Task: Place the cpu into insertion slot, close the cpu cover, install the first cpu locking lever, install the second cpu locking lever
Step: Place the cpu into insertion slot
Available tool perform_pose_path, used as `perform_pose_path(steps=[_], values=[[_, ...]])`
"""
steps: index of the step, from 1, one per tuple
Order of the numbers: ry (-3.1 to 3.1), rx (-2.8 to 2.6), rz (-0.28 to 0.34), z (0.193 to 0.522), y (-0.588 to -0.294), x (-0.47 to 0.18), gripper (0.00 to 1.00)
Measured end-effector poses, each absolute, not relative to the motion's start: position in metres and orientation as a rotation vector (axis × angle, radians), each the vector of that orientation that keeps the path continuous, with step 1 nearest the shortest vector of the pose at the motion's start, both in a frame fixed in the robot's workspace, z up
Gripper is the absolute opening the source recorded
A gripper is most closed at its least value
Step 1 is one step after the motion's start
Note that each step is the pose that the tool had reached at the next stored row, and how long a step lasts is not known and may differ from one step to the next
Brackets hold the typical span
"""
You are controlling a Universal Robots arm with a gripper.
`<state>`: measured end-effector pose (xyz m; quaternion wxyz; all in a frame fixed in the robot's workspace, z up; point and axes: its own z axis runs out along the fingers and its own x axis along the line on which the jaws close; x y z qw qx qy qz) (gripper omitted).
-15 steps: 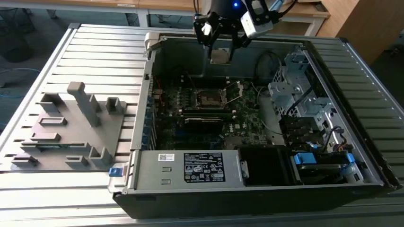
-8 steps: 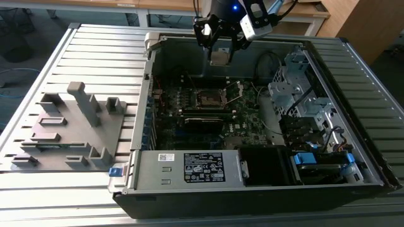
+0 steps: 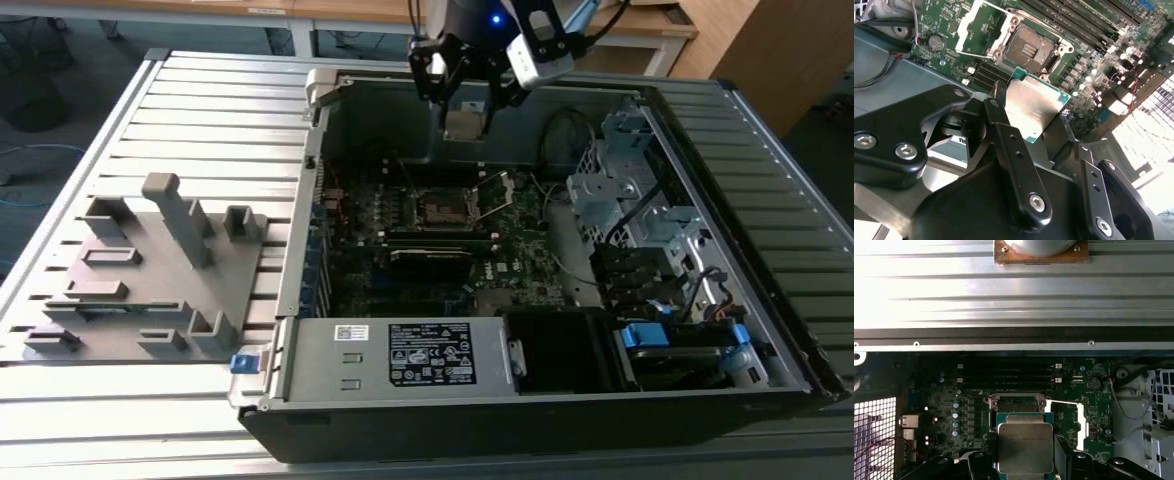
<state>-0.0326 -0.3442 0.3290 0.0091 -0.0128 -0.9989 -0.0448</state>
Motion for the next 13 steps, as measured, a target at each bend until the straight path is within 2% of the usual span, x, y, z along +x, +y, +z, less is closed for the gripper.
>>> perform_pose_path(steps=[13], values=[[-3.120, -0.040, -0.140, 0.3253, -0.3442, -0.0326, 0.54]])
